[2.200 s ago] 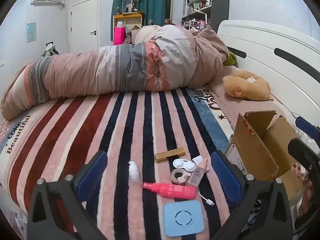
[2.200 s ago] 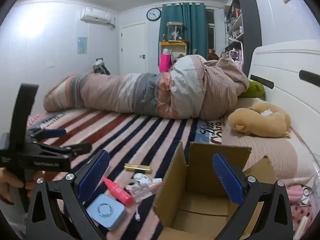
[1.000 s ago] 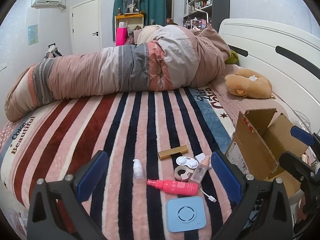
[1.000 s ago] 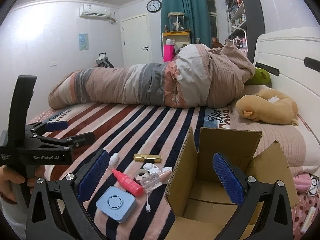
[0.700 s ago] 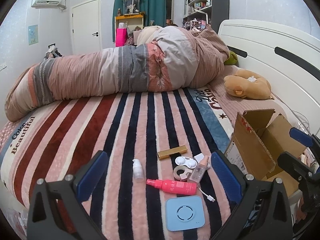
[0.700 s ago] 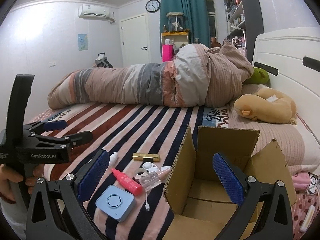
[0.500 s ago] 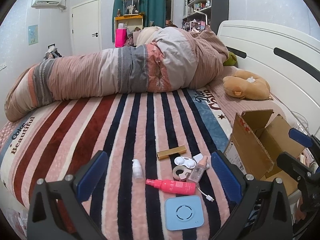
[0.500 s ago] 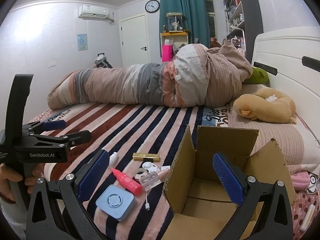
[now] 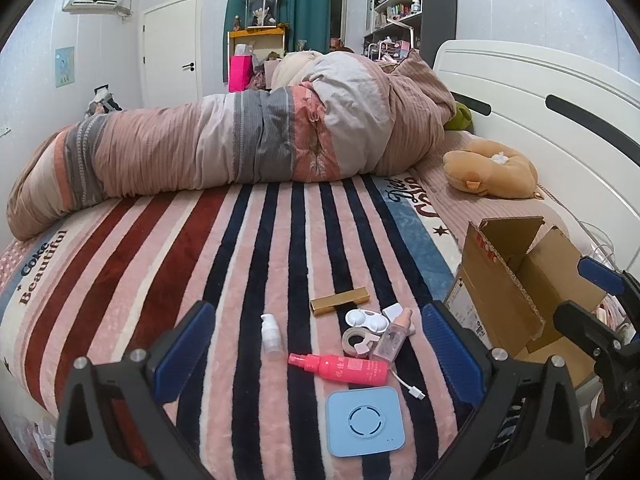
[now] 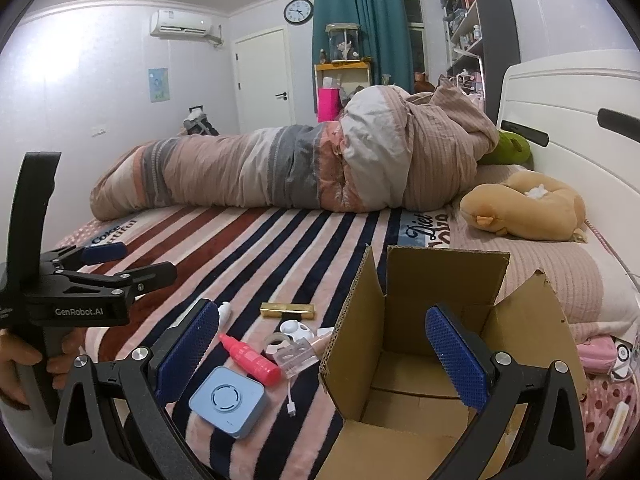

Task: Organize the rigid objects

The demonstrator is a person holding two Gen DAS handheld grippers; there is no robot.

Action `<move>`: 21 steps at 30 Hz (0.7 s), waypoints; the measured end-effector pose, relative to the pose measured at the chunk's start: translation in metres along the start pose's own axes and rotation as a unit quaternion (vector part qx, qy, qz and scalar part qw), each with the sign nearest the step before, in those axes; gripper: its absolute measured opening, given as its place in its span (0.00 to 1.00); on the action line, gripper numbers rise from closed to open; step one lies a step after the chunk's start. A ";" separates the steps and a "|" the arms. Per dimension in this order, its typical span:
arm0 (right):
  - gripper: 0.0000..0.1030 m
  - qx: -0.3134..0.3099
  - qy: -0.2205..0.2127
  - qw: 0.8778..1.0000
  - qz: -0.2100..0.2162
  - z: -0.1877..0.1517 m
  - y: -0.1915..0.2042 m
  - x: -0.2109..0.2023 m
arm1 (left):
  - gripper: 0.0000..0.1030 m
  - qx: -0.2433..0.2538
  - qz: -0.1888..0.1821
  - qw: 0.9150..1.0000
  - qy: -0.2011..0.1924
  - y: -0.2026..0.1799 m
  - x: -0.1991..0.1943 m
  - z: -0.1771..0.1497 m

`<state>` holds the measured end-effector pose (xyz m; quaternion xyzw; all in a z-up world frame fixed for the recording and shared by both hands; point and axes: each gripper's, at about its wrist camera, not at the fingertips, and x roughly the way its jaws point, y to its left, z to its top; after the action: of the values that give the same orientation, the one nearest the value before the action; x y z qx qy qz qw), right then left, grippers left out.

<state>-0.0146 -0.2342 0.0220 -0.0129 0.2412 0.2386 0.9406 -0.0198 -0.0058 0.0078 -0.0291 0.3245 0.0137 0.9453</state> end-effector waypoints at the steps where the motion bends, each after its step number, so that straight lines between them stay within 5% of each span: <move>1: 1.00 -0.002 0.000 1.000 -0.002 0.000 0.000 -0.001 | 1.00 0.000 0.000 1.000 -0.001 0.000 -0.001 0.000; 11: 1.00 -0.003 -0.004 1.000 -0.017 0.001 -0.006 -0.004 | 1.00 -0.005 -0.006 1.000 -0.004 0.003 -0.003 -0.001; 19: 1.00 -0.027 -0.030 0.999 -0.020 0.006 0.034 -0.008 | 1.00 -0.031 -0.020 0.999 -0.012 0.035 0.003 -0.006; 21: 0.93 -0.034 -0.039 0.999 -0.013 0.008 0.046 -0.009 | 1.00 -0.039 -0.019 0.999 -0.015 0.050 0.007 -0.009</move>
<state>-0.0388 -0.1958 0.0371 -0.0391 0.1957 0.2350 0.9513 -0.0222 0.0439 -0.0058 -0.0721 0.3089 0.0092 0.9483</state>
